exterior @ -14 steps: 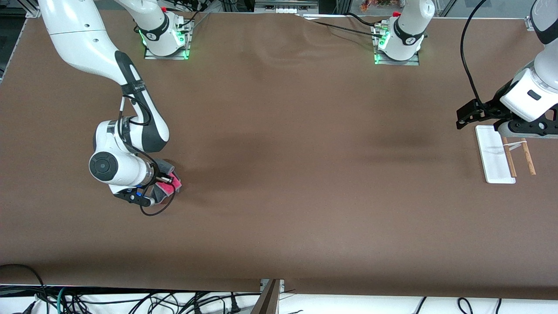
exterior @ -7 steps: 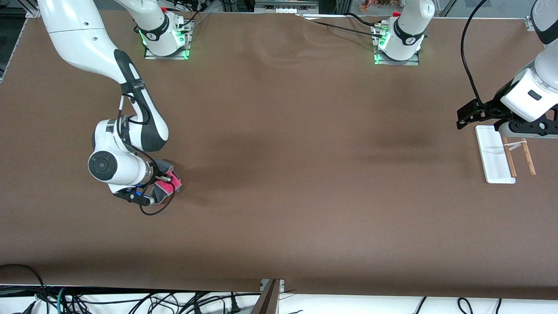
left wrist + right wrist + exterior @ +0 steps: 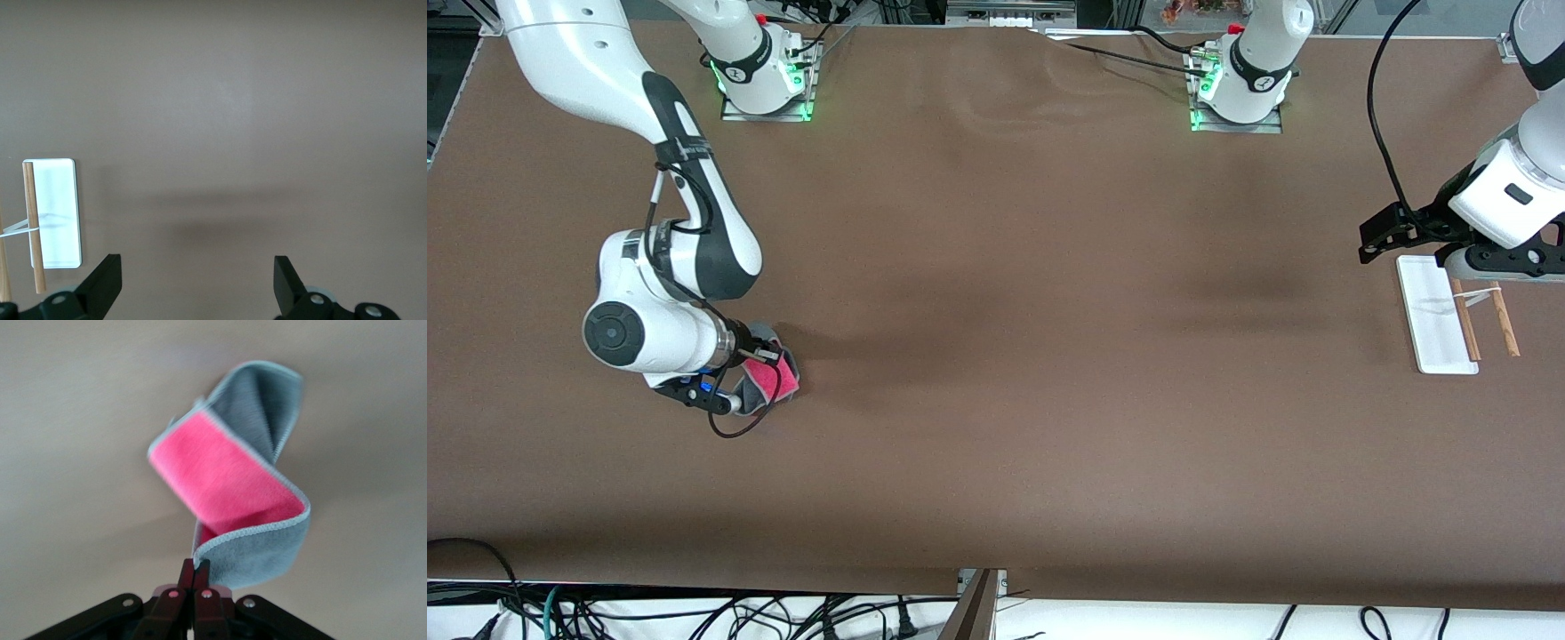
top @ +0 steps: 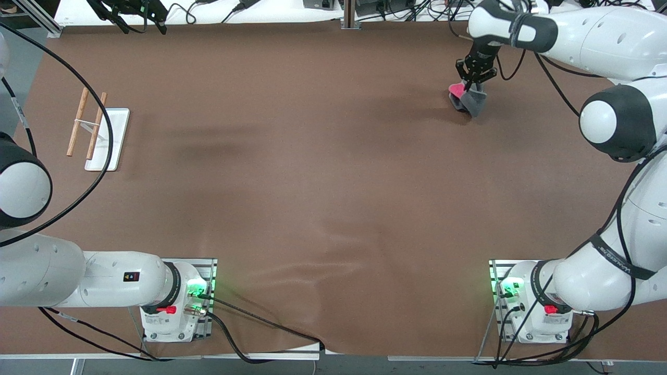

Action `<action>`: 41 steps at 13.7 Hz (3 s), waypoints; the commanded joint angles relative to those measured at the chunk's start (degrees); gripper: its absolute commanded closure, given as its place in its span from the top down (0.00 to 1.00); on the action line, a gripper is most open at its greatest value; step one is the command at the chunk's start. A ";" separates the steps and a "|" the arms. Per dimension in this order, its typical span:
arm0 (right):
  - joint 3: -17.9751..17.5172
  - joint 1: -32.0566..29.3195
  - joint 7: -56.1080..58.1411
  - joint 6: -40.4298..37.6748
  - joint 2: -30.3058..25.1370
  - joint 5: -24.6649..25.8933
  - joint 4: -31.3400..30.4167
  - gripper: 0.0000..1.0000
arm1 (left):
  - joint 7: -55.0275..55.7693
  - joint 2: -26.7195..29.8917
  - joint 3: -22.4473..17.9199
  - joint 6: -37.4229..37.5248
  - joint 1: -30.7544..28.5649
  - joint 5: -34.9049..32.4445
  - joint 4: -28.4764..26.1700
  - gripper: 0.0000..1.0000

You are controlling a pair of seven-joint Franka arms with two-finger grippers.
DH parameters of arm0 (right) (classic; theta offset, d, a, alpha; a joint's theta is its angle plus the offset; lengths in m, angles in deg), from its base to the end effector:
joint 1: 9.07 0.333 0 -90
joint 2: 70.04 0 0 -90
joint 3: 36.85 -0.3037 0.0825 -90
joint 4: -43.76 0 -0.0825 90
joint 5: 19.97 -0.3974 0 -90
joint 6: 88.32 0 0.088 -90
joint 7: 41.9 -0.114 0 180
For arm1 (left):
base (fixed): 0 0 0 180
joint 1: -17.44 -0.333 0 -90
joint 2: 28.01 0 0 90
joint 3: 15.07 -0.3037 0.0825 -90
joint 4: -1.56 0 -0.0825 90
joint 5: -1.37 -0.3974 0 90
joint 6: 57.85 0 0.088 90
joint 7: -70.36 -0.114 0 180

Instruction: Pass towel and hang on rack

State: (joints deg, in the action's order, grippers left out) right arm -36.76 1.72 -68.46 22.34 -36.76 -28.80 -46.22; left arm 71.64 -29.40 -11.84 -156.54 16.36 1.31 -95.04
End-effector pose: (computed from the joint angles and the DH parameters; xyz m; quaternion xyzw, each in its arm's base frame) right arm 0.6608 0.1368 0.2629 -0.9768 0.1712 0.1254 0.0297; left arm 0.5838 -0.0215 0.5482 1.0000 -0.0077 0.0061 0.0003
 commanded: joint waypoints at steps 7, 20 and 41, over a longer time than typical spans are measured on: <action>-8.24 1.08 -25.07 -12.49 -0.23 -18.83 14.74 0.00 | -0.22 -0.28 0.82 0.51 -0.85 0.59 0.72 1.00; -28.80 3.01 -69.64 16.39 -0.32 -44.17 19.49 0.00 | -1.00 -3.35 0.99 1.65 0.38 8.13 0.63 1.00; -31.37 8.90 -83.47 33.39 -0.32 -43.99 23.45 0.00 | -72.90 -22.16 1.61 -10.64 8.55 50.77 0.63 0.98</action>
State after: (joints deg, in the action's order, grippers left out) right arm -68.07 10.09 -151.30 55.21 -37.46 -71.95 -24.11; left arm 2.33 -50.64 -9.74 -166.39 24.66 49.45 -95.37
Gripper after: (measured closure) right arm 0.987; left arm 0.009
